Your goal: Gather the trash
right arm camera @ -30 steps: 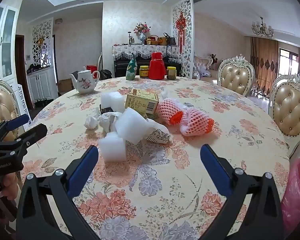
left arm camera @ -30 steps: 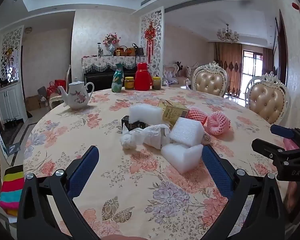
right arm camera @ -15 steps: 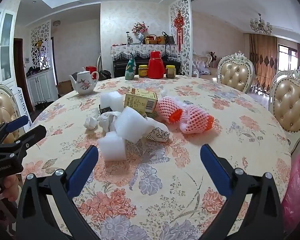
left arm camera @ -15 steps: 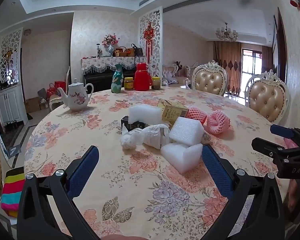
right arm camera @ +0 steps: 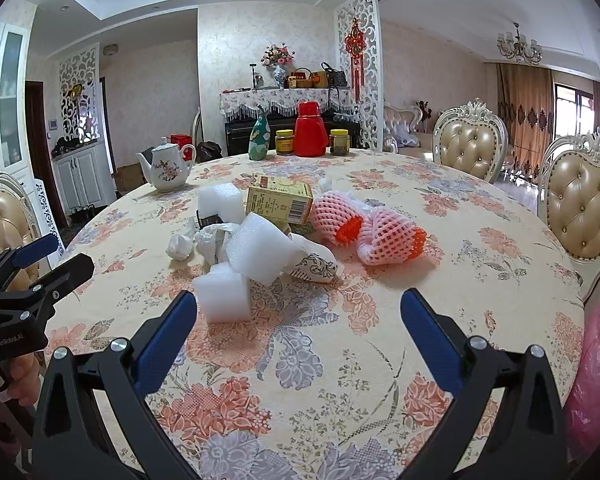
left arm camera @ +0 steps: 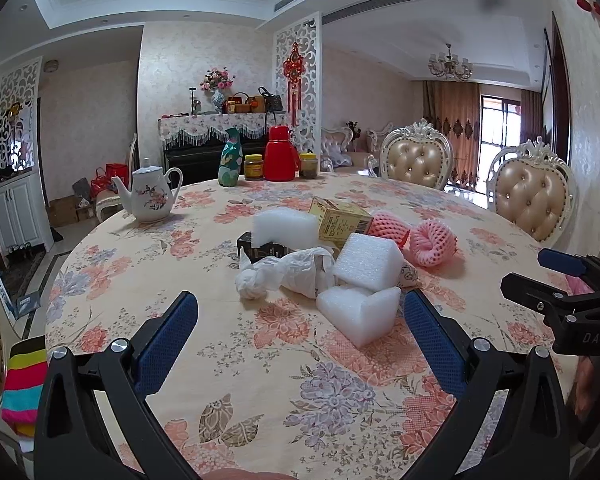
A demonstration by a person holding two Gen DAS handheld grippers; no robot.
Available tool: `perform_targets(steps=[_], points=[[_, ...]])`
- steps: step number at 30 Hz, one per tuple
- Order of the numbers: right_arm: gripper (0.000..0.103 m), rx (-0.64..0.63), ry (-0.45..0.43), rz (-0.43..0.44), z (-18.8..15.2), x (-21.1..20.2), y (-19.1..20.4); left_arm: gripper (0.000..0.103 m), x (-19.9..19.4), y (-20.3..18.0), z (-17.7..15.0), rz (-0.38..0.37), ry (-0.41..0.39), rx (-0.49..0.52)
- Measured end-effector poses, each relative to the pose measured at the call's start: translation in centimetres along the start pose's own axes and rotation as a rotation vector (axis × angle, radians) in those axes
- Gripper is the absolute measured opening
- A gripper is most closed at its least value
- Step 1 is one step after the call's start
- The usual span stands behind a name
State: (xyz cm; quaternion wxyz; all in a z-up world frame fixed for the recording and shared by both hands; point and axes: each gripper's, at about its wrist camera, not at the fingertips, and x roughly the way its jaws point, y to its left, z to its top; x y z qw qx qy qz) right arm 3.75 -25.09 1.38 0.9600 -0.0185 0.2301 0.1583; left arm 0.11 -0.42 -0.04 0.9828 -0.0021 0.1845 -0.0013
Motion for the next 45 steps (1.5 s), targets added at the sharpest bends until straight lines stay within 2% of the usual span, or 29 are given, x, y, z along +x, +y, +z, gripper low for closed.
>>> perform_targets(steps=[45], points=[[0.099, 0.036, -0.005, 0.011, -0.35, -0.26, -0.40, 0.096, -0.40, -0.33, -0.10, -0.008, -0.003, 0.003]])
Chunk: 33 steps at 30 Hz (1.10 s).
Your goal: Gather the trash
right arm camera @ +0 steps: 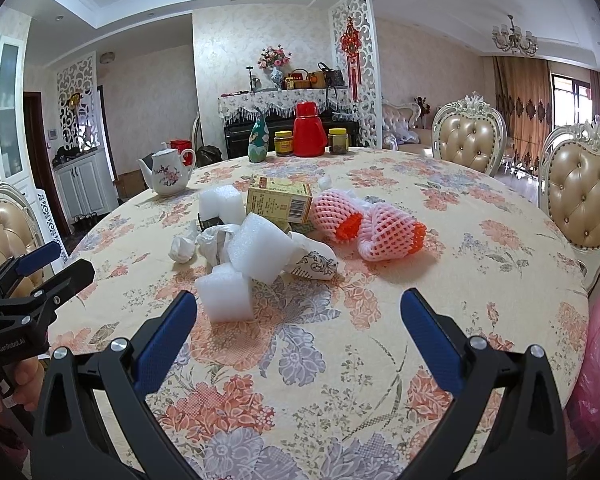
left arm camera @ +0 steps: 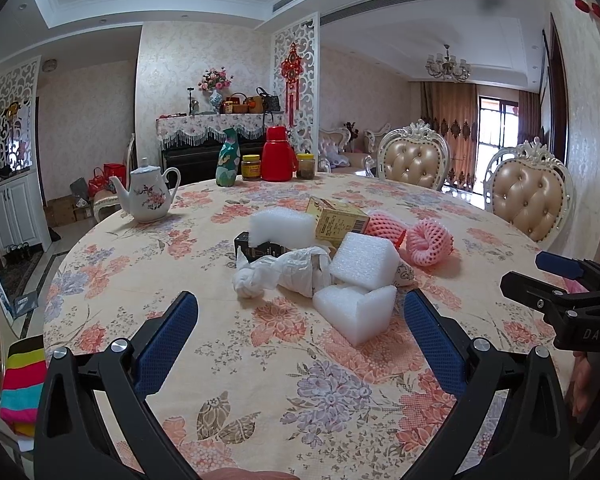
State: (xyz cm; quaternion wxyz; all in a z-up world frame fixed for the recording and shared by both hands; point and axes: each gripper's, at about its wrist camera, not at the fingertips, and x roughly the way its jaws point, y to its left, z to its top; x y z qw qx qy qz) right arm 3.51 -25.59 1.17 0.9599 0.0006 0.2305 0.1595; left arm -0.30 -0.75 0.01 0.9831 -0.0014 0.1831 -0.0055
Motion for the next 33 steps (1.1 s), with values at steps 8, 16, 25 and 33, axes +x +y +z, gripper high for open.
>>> perform_targets(steps=[8, 16, 25, 33], points=[[0.099, 0.001, 0.000, 0.000, 0.0, 0.0, 0.0, 0.096, 0.0, -0.1, 0.0, 0.000, -0.001, 0.000], [0.099, 0.002, 0.000, 0.000, 0.0, 0.1, 0.0, 0.096, 0.0, -0.1, 0.0, -0.004, -0.002, -0.004], [0.099, 0.015, 0.015, -0.003, -0.2, 1.1, -0.5, 0.096, 0.6, -0.4, -0.2, -0.003, 0.012, 0.011], [0.099, 0.041, 0.057, -0.031, -0.2, 3.5, -2.0, 0.096, 4.2, -0.1, -0.7, -0.022, 0.102, -0.012]])
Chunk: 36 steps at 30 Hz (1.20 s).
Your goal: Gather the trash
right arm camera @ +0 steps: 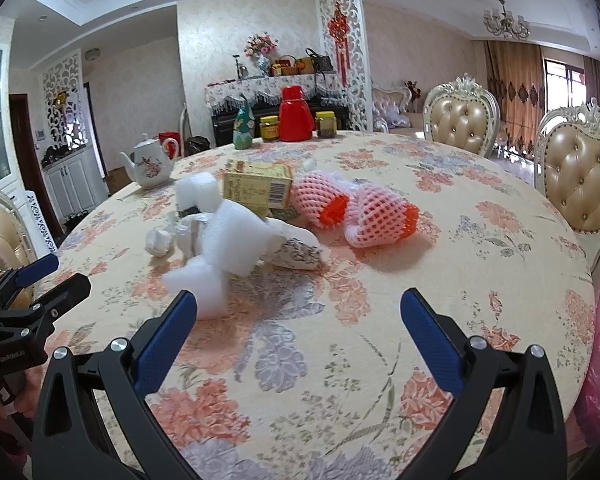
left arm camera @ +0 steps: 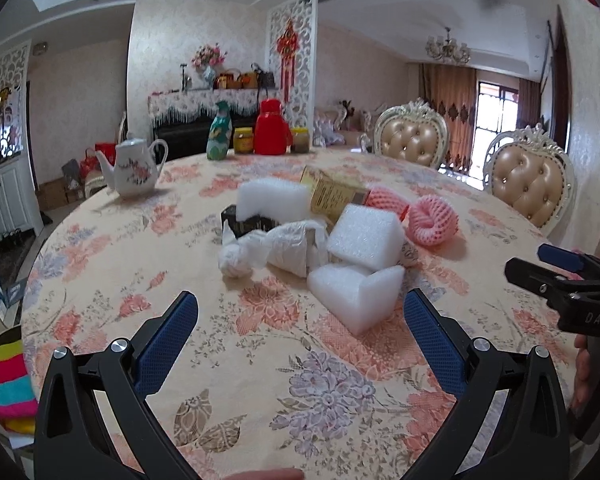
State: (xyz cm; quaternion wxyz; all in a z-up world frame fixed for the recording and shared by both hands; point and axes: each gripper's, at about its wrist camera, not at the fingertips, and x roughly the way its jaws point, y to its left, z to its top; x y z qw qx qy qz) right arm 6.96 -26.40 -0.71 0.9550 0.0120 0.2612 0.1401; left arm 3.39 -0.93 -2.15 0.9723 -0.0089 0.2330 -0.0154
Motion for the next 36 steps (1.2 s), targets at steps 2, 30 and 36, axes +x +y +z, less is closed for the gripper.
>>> perform_targets(steps=[2, 30, 36], points=[[0.099, 0.020, 0.010, 0.005, 0.3, 0.7, -0.7, 0.096, 1.1, 0.1, 0.1, 0.011, 0.020, 0.000], [0.099, 0.047, 0.072, 0.053, 2.4, 6.3, -2.7, 0.057, 10.7, -3.3, 0.7, -0.022, 0.284, 0.041], [0.099, 0.019, 0.132, 0.137, 3.0, 9.2, 1.3, 0.057, 7.2, 1.1, 0.0, -0.024, 0.231, 0.033]])
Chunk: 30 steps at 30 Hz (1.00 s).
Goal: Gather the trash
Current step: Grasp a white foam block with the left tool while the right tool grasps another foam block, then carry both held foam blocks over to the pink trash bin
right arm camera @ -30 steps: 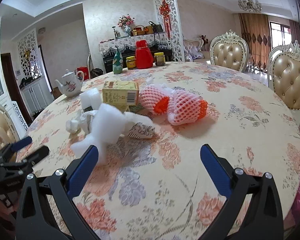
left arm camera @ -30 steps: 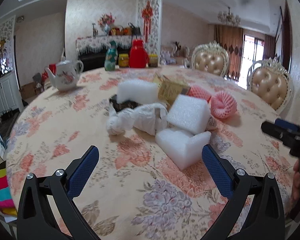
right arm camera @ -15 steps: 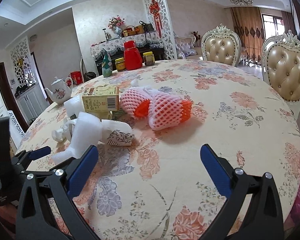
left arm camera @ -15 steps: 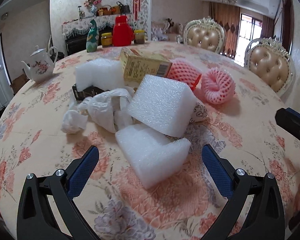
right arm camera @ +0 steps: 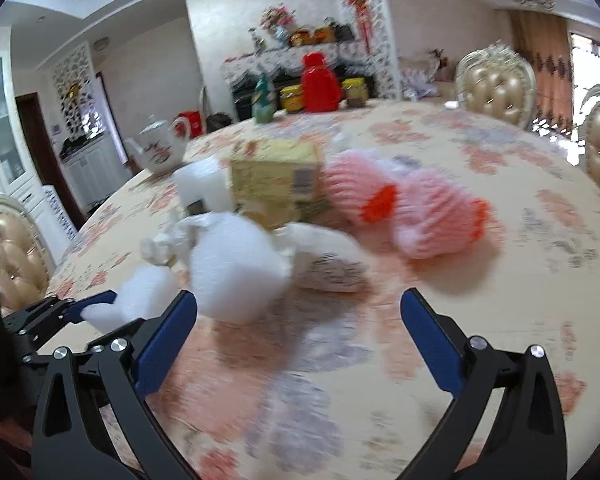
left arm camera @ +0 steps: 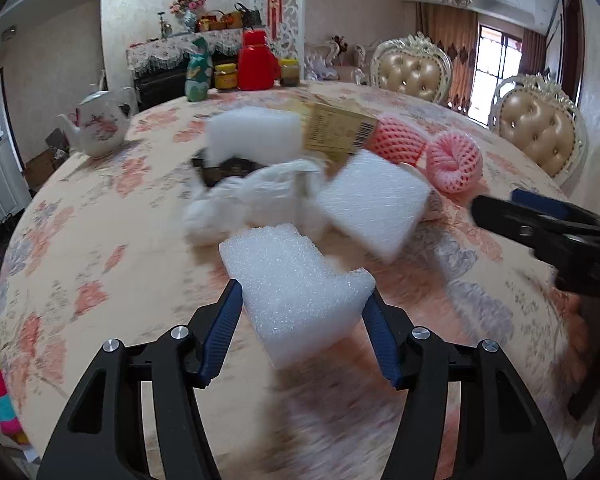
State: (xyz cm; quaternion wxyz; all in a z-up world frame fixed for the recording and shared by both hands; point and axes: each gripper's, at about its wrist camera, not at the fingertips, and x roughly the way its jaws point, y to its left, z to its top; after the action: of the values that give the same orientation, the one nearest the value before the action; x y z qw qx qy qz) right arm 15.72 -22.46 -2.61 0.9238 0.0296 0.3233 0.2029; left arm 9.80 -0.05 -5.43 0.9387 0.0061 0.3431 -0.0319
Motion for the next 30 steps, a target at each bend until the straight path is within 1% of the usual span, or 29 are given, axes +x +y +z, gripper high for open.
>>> perform_targets(steps=[2, 3, 6, 9, 11, 13, 14, 15, 16, 18, 21, 23, 26, 30], points=[[0.099, -0.003, 0.021, 0.027, 0.1, 1.3, 1.2, 0.057, -0.7, 0.9, -0.4, 0.007, -0.023, 0.004], [0.099, -0.006, 0.031, 0.031, 0.1, 1.9, 1.7, 0.057, -1.3, 1.6, -0.8, 0.025, -0.043, 0.009], [0.093, -0.029, 0.055, 0.014, 0.4, 3.6, 3.2, 0.057, -2.2, 3.1, -1.4, 0.057, -0.068, 0.000], [0.092, -0.074, 0.061, -0.035, 0.7, 4.6, 4.7, 0.057, -2.8, 4.7, -1.6, 0.060, -0.084, -0.032], [0.092, -0.139, 0.055, -0.086, 0.9, 5.3, 6.0, 0.057, -3.0, 5.6, -1.7, 0.055, -0.089, -0.048], [0.092, -0.231, 0.058, -0.160, 0.9, 6.1, 7.5, 0.057, -3.0, 6.0, -1.8, 0.047, -0.092, -0.061], [0.090, -0.262, 0.066, -0.183, 0.8, 6.5, 7.9, 0.057, -3.0, 6.1, -1.9, 0.045, -0.093, -0.065], [0.080, -0.292, 0.084, -0.207, 0.8, 7.1, 8.3, 0.057, -3.0, 6.2, -2.0, 0.039, -0.092, -0.070], [0.073, -0.308, 0.095, -0.224, 0.8, 7.4, 8.5, 0.057, -3.1, 6.3, -2.0, 0.036, -0.092, -0.072], [0.070, -0.324, 0.106, -0.240, 0.8, 7.7, 8.7, 0.057, -3.2, 6.4, -2.1, 0.035, -0.094, -0.076], [0.067, -0.302, 0.070, -0.220, 0.9, 6.9, 8.5, 0.057, -3.4, 6.5, -2.0, 0.030, -0.100, -0.081], [0.067, -0.267, 0.037, -0.178, 0.9, 5.1, 7.9, 0.057, -3.7, 6.4, -1.8, 0.023, -0.108, -0.080], [0.067, -0.243, 0.007, -0.141, 0.4, 2.7, 7.2, 0.057, -4.0, 5.4, -1.6, 0.006, -0.120, -0.061], [0.067, -0.205, -0.027, -0.154, -0.2, -0.6, 5.3, 0.057, -4.1, 2.7, -1.2, -0.031, -0.136, -0.011]])
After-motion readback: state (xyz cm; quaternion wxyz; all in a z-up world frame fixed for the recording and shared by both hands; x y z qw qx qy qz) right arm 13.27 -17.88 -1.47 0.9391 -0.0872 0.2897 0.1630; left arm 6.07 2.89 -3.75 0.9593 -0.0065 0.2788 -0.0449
